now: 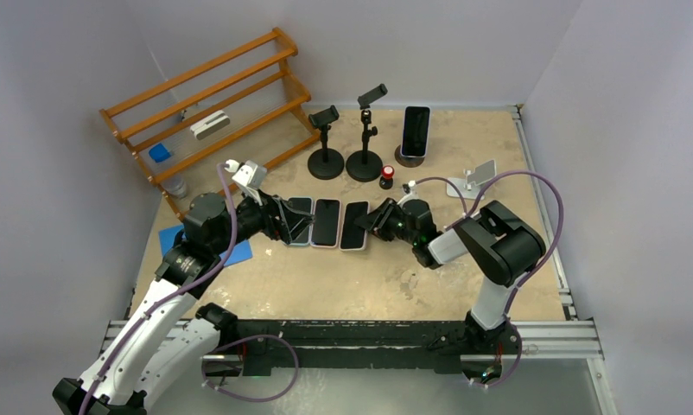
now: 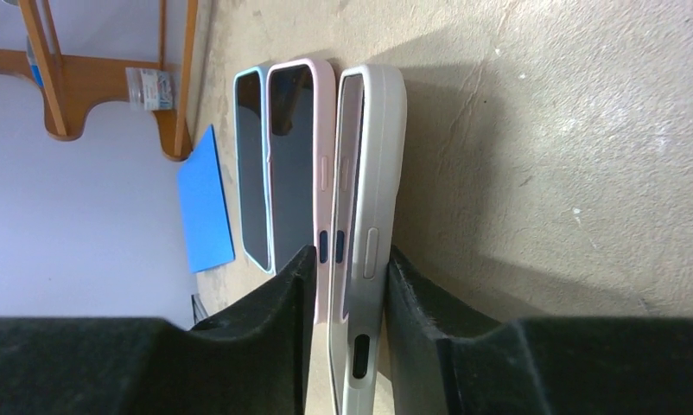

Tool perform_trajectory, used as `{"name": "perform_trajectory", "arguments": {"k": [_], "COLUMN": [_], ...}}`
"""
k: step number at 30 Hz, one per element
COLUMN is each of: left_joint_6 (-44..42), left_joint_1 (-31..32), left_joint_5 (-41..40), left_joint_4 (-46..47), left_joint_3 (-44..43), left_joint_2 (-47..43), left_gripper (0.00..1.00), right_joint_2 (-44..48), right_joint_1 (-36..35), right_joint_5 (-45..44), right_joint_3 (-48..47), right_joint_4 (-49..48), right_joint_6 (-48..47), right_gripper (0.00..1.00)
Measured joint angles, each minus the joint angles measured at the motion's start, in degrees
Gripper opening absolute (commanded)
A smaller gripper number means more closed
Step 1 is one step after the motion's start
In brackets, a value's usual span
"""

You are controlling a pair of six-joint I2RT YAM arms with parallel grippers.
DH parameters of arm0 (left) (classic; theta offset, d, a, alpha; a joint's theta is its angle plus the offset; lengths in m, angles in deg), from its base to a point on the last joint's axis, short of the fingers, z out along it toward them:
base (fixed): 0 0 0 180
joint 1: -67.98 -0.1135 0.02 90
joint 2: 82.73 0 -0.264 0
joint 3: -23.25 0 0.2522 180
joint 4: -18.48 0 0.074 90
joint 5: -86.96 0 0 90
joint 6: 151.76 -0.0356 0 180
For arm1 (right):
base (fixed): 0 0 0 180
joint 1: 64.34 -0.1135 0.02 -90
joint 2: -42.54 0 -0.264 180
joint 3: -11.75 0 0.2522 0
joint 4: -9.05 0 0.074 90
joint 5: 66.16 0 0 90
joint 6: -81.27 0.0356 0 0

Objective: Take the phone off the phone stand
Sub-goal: Place the phone at the center of the board.

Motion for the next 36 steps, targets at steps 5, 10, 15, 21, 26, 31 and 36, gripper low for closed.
{"name": "perform_trajectory", "arguments": {"k": [5, 10, 15, 21, 26, 31, 36], "left_joint_6": [0.0, 0.0, 0.0, 0.0, 0.0, 0.0, 0.0], "left_joint_1": [0.0, 0.0, 0.0, 0.0, 0.0, 0.0, 0.0], "left_joint_5": [0.0, 0.1, 0.1, 0.2, 0.2, 0.4, 0.4], "left_joint_4": [0.0, 0.0, 0.0, 0.0, 0.0, 0.0, 0.0], "left_joint_3": [0.0, 0.0, 0.0, 0.1, 0.1, 0.1, 0.1], "left_joint_2": [0.0, 0.0, 0.1, 0.4, 0.8, 0.9, 1.0], "left_gripper": [0.8, 0.8, 0.8, 0.8, 0.8, 0.8, 0.8], "right_joint_2": [0.0, 0.0, 0.6, 2.1, 3.5, 3.7, 3.7], "right_joint_1": [0.5, 1.1, 1.9, 3.0, 3.2, 3.2, 3.2], "right_joint_5": [-0.2, -0.7, -1.6, -2.4, -3.0, -2.8, -2.7], "right_joint_3": [0.0, 0.0, 0.0, 0.2, 0.9, 1.0, 1.0], "right_joint_4": [0.1, 1.2, 2.5, 4.0, 4.2, 4.1, 3.7], "right_joint_6": [-0.1, -0.9, -2.1, -4.0, -5.1, -5.9, -6.0], "right_gripper": [0.41, 0.43, 0.43, 0.43, 0.42, 0.41, 0.41]}}
